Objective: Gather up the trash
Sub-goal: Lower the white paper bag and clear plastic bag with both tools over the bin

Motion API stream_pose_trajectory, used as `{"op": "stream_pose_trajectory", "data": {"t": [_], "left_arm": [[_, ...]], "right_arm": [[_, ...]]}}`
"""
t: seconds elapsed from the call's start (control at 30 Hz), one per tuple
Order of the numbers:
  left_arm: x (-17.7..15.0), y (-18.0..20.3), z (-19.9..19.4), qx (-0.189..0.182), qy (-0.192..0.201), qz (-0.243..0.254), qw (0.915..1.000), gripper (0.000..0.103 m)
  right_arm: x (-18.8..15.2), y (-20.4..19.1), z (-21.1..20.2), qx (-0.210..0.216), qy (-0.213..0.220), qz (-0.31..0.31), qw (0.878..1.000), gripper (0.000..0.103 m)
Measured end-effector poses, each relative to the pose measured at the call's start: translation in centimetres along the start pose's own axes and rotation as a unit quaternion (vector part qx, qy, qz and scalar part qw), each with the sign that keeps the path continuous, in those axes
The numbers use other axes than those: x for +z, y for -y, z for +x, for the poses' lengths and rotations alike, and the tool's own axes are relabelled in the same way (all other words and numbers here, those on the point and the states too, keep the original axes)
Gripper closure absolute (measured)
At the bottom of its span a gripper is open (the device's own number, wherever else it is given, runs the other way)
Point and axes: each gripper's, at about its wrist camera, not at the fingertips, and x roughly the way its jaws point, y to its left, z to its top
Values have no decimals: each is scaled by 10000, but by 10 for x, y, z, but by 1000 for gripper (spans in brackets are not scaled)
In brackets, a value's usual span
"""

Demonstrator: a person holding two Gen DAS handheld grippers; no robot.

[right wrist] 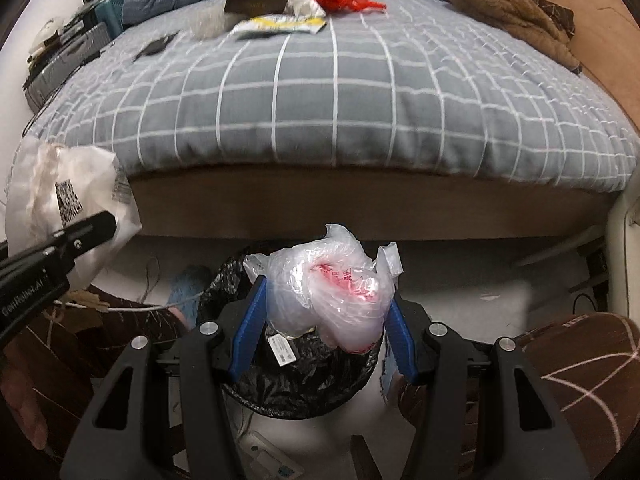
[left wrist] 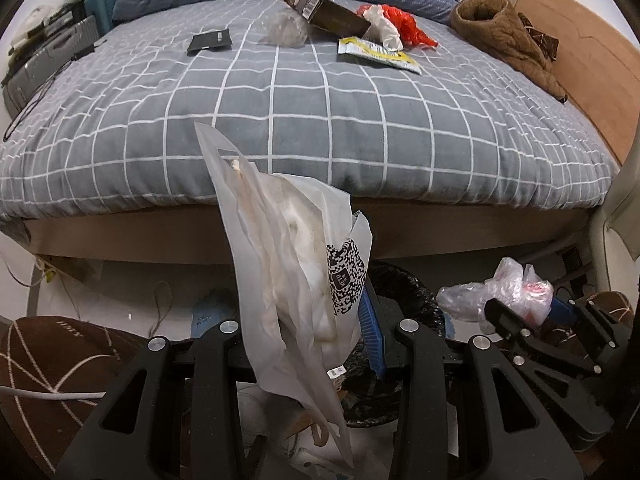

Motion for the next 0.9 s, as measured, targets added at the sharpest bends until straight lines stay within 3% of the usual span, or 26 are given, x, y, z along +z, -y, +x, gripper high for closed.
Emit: {"op": "stream_pose_trajectory", "data": {"t": [0.63,0.8,0.9], "left_arm": [[-14,-30,42,172,-320,-118,9993,66],[-17,-41,43,221,-344,-201,9990,66],[-16,-43,45,207,-371,-229,9988,66]], "right_arm": [[-4,-25,50,142,-533,-217,9982,50],[-3,-34,55,192,-553,-301,9978,44],[-3,-33,52,191,-502,-350,9979,35]]}}
